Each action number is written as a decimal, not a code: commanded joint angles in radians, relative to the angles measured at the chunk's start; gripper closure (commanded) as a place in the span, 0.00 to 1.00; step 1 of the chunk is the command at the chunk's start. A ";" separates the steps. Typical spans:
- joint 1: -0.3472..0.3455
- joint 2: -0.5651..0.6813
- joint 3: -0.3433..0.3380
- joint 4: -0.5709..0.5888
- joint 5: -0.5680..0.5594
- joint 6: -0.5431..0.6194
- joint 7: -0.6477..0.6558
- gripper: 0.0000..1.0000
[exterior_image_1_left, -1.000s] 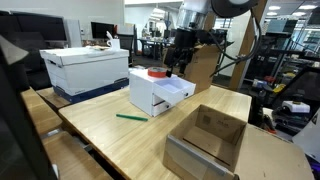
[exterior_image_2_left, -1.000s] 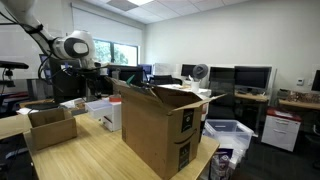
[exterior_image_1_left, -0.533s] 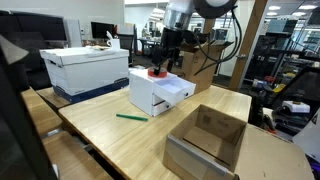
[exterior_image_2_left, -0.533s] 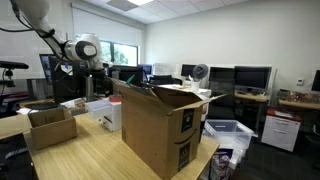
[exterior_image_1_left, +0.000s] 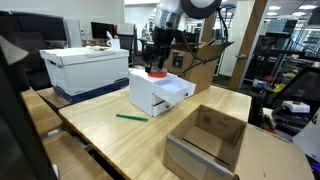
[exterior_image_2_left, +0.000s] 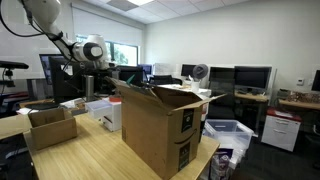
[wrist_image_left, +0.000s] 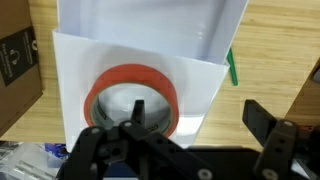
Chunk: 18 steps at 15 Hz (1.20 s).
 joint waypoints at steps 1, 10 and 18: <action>0.000 0.046 -0.008 0.061 -0.002 -0.013 -0.052 0.00; 0.001 0.109 -0.019 0.128 0.007 -0.018 -0.079 0.21; 0.002 0.129 -0.025 0.141 0.010 -0.018 -0.077 0.74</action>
